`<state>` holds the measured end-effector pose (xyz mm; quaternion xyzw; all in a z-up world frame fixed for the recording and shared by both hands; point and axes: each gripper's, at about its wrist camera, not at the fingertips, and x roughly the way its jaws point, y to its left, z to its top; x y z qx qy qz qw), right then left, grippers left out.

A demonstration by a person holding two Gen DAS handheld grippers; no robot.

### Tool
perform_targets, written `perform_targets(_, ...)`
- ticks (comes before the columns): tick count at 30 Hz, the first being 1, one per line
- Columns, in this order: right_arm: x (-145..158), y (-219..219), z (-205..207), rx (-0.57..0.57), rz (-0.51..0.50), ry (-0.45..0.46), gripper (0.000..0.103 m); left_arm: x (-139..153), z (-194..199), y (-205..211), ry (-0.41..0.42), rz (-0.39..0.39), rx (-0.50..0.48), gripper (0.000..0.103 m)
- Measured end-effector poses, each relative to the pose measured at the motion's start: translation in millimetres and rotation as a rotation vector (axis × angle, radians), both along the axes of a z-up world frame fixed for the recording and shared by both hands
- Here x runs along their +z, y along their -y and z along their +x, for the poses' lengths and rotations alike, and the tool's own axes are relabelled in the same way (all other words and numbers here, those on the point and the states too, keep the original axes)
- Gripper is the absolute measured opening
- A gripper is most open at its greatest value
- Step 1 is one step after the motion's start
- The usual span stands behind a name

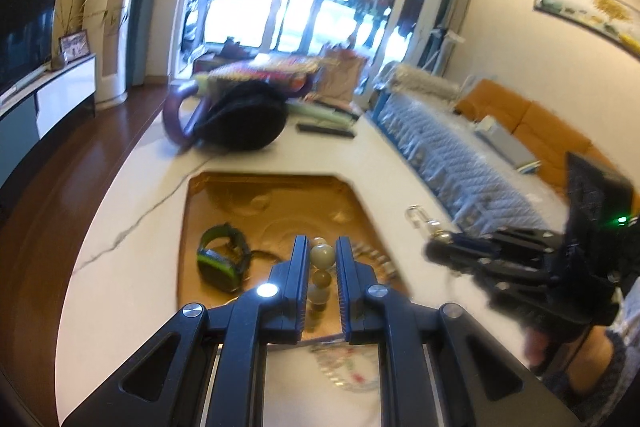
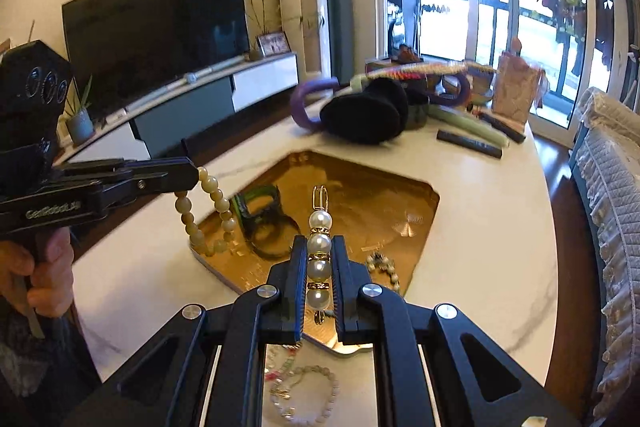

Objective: Organize jewelry
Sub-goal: 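Carry the jade bracelet with the left tool into the tray while the right tool releases the pearl strand there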

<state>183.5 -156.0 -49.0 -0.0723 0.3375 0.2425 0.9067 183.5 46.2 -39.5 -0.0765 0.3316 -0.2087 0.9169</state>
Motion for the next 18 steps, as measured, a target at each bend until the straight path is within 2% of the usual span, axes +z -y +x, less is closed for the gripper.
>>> perform_targets(4, -20.6, 1.8, 12.8, 0.005, -0.027, -0.051, 0.010, -24.1, 19.1, -6.5, -0.076, 0.003, 0.023, 0.014)
perform_targets(12, -66.1, -8.5, 29.4, 0.028, -0.077, -0.171, 0.010, -57.1, 35.9, -2.0, -0.165, 0.053, 0.054, 0.014)
perform_targets(18, -82.4, -11.4, 32.0, 0.024, -0.109, -0.221, 0.010, -86.3, 41.6, 7.3, -0.237, 0.110, 0.057, 0.014)
